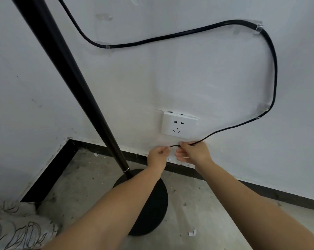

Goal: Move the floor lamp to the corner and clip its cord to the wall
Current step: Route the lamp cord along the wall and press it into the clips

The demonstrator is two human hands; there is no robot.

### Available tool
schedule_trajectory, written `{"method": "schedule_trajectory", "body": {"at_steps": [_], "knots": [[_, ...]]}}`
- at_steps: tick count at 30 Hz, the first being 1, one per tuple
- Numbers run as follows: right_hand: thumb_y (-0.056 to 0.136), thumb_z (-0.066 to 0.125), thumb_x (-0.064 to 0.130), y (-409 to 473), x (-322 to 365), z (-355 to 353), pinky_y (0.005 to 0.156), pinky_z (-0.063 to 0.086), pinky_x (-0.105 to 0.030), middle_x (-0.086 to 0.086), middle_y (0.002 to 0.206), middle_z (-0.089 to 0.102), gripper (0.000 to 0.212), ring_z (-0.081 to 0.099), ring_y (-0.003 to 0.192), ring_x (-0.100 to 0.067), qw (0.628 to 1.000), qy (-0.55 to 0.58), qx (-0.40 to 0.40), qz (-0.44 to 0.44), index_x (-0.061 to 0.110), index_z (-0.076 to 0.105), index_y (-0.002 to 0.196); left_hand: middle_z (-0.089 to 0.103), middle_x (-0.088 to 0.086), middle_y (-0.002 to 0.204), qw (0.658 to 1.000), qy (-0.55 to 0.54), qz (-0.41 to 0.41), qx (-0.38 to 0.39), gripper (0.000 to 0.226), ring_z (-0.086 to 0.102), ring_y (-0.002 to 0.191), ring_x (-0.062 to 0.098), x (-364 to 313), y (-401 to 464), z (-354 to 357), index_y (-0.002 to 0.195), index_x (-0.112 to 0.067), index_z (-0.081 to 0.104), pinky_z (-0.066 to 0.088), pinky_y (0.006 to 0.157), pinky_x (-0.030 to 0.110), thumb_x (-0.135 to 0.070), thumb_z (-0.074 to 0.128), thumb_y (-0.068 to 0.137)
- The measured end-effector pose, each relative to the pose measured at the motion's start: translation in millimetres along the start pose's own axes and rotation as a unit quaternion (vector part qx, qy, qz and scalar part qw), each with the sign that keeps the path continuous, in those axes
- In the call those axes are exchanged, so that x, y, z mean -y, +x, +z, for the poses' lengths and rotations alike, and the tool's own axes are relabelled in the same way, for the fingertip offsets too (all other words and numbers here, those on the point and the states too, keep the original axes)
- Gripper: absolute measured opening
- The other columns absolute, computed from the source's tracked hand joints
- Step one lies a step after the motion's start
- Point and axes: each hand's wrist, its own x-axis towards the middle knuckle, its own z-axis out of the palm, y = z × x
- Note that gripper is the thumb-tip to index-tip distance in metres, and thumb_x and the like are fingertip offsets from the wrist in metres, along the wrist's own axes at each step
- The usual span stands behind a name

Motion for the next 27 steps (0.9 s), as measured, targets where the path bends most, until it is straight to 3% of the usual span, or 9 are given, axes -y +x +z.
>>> {"method": "schedule_trajectory", "body": {"at_steps": [4, 6, 9, 11, 14, 17, 22, 24, 27], "knots": [[0.087, 0.064, 0.013, 4.2, -10.7, -8.2, 0.058, 0.061, -0.032, -0.016, 0.075, 0.071, 0.017, 0.071, 0.063, -0.023, 1.0, -0.021, -0.015, 0.018, -0.003, 0.068, 0.093, 0.063, 0.002, 0.09, 1.0, 0.007, -0.004, 0.022, 0.019, 0.056, 0.084, 0.015, -0.8, -0.8, 7.2, 0.097, -0.006, 0.068, 0.041, 0.075, 0.022, -0.02, 0.055, 0.093], [0.088, 0.063, 0.014, 4.9, -12.4, -10.9, 0.063, 0.061, -0.034, -0.016, 0.078, 0.07, 0.02, 0.071, 0.068, -0.024, 1.0, 0.001, 0.0, 0.03, -0.003, 0.067, 0.096, 0.061, 0.003, 0.087, 1.0, 0.016, 0.02, 0.012, 0.013, 0.056, 0.084, 0.017, -0.9, -3.1, 9.0, 0.089, -0.009, 0.064, 0.041, 0.072, 0.023, -0.019, 0.055, 0.093], [0.088, 0.064, 0.016, 2.8, -8.7, -6.1, 0.06, 0.06, -0.03, -0.016, 0.085, 0.071, 0.021, 0.071, 0.076, -0.022, 0.995, 0.07, 0.054, 0.051, -0.002, 0.066, 0.098, 0.059, 0.006, 0.087, 0.99, 0.067, 0.11, -0.055, 0.01, 0.055, 0.081, 0.018, -3.0, -7.6, 2.9, 0.083, -0.012, 0.056, 0.043, 0.067, 0.021, -0.015, 0.054, 0.092], [0.089, 0.063, 0.017, 1.0, -4.7, 3.1, 0.056, 0.06, -0.027, -0.014, 0.086, 0.071, 0.019, 0.07, 0.078, -0.021, 0.989, 0.109, 0.082, 0.061, 0.0, 0.066, 0.095, 0.061, 0.01, 0.094, 0.977, 0.104, 0.153, -0.11, 0.008, 0.057, 0.086, 0.022, -7.6, -8.5, -3.9, 0.089, -0.01, 0.059, 0.049, 0.075, 0.031, -0.016, 0.054, 0.092], [0.091, 0.059, 0.015, 1.2, -0.6, 15.5, 0.058, 0.06, -0.026, -0.014, 0.087, 0.069, 0.016, 0.068, 0.079, -0.021, 0.983, 0.141, 0.092, 0.073, 0.0, 0.065, 0.09, 0.063, 0.009, 0.1, 0.964, 0.15, 0.147, -0.163, 0.015, 0.058, 0.093, 0.024, -13.2, -7.5, -6.9, 0.096, -0.009, 0.063, 0.048, 0.086, 0.042, -0.021, 0.055, 0.092], [0.092, 0.059, 0.015, 3.2, -1.3, 17.2, 0.06, 0.06, -0.027, -0.014, 0.089, 0.069, 0.018, 0.068, 0.081, -0.022, 0.982, 0.141, 0.093, 0.08, -0.001, 0.064, 0.094, 0.066, 0.007, 0.1, 0.963, 0.16, 0.119, -0.18, 0.018, 0.06, 0.093, 0.023, -13.8, -8.1, -2.2, 0.097, -0.011, 0.064, 0.045, 0.089, 0.041, -0.026, 0.054, 0.092], [0.09, 0.06, 0.016, 5.5, -5.3, 14.7, 0.059, 0.06, -0.028, -0.012, 0.089, 0.07, 0.02, 0.068, 0.082, -0.021, 0.994, 0.081, 0.057, 0.042, 0.0, 0.064, 0.102, 0.06, -0.001, 0.076, 0.996, 0.057, 0.036, -0.057, 0.024, 0.056, 0.077, 0.019, -3.6, -3.4, -2.6, 0.08, -0.014, 0.059, 0.048, 0.076, 0.036, -0.032, 0.051, 0.094], [0.09, 0.06, 0.016, 6.6, -7.4, 12.0, 0.061, 0.058, -0.029, -0.01, 0.089, 0.069, 0.021, 0.067, 0.082, -0.019, 0.998, 0.044, 0.031, 0.025, 0.001, 0.063, 0.105, 0.059, 0.002, 0.079, 0.999, 0.041, 0.022, -0.018, 0.025, 0.055, 0.08, 0.02, -1.0, -0.9, -2.3, 0.082, -0.011, 0.059, 0.042, 0.071, 0.029, -0.03, 0.05, 0.095], [0.091, 0.059, 0.015, 7.7, -12.9, 0.9, 0.061, 0.057, -0.029, -0.011, 0.093, 0.068, 0.019, 0.065, 0.08, -0.018, 1.0, 0.008, -0.001, 0.02, 0.003, 0.063, 0.104, 0.064, 0.01, 0.093, 0.998, 0.047, -0.01, 0.028, 0.031, 0.056, 0.087, 0.02, -0.1, 1.4, 6.0, 0.096, -0.005, 0.066, 0.041, 0.077, 0.029, -0.031, 0.05, 0.095]]}}
